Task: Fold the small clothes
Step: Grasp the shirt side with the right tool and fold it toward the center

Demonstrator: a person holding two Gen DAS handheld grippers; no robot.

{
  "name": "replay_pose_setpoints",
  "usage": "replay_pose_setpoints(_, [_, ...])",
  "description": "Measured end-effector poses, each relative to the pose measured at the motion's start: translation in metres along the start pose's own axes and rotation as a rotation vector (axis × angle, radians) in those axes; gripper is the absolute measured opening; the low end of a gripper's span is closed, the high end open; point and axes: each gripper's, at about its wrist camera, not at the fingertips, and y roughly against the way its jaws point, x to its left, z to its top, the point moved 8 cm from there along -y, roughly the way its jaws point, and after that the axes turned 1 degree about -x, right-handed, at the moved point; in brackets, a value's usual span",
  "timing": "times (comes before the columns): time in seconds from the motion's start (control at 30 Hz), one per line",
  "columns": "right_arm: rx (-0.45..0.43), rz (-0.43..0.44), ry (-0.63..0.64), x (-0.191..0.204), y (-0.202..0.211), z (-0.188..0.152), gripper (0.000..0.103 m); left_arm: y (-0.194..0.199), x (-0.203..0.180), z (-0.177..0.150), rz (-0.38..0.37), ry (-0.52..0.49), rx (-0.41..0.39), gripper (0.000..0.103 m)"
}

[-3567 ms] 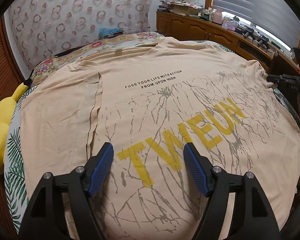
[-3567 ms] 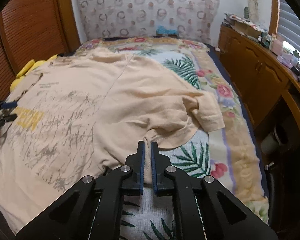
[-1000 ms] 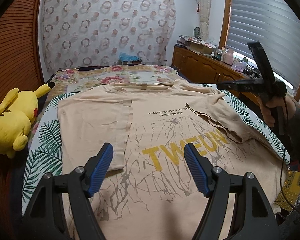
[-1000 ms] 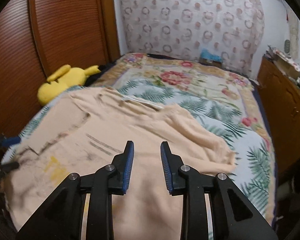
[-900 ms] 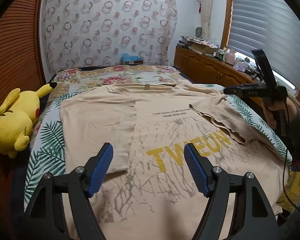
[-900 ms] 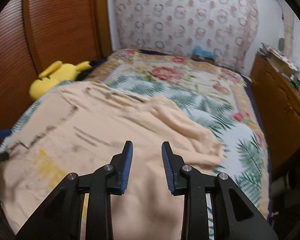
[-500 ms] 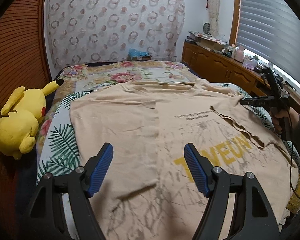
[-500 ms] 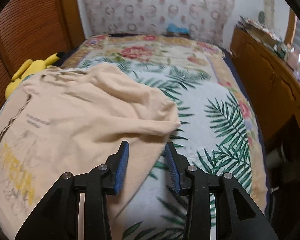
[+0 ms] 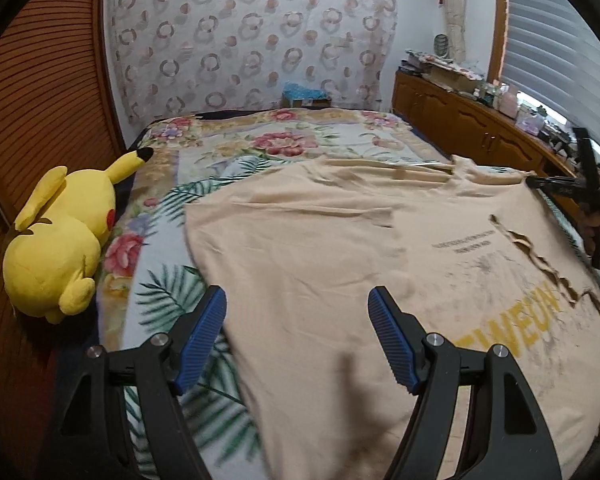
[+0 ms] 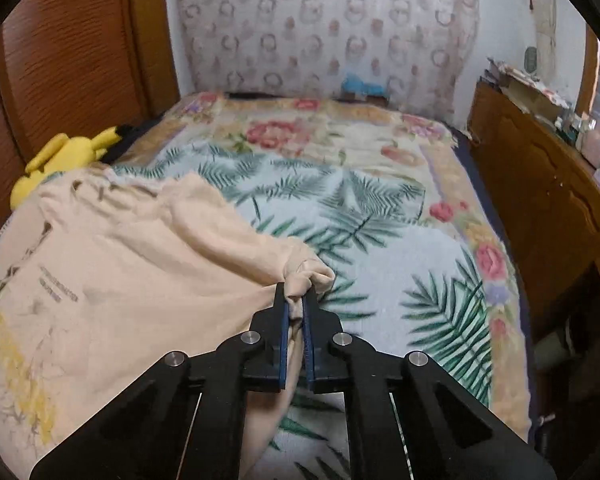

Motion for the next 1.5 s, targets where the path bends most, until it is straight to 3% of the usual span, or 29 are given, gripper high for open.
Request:
replay_pose_setpoints(0.23, [0.051, 0.004, 0.026, 0.004, -0.013, -0.005, 0.004, -0.024, 0.036, 0.005, 0.028, 0.035, 0.032, 0.074])
replay_pose_setpoints(0.33, [0.071, -0.018, 0.021, 0.003, -0.019, -0.011, 0.004, -0.034, 0.045, 0.009, -0.019, 0.039, 0.039, 0.074])
replay_pose_setpoints(0.63, [0.07, -0.005, 0.006, 0.0, -0.022, -0.017, 0.01, -0.065, 0.074, 0.028, 0.0, 0.051, 0.074, 0.064])
replay_pose_setpoints(0.73, [0.077, -0.005, -0.008, -0.003, -0.024, -0.016, 0.026, -0.077, 0.081, 0.031, 0.002, 0.056, 0.091, 0.062])
replay_pose_setpoints(0.97, [0.077, -0.022, -0.012, -0.003, -0.022, -0.016, 0.038, -0.094, 0.087, 0.034, 0.01, 0.062, 0.119, 0.059])
replay_pose_setpoints(1.17, [0.09, 0.033, 0.001, 0.007, -0.017, -0.019, 0.043, -0.099, 0.09, 0.037, 0.023, 0.061, 0.126, 0.059])
replay_pose_setpoints(1.5, [0.085, 0.014, 0.033, 0.014, -0.02, -0.021, 0.047, -0.105, 0.086, 0.042, 0.022, 0.046, 0.128, 0.059])
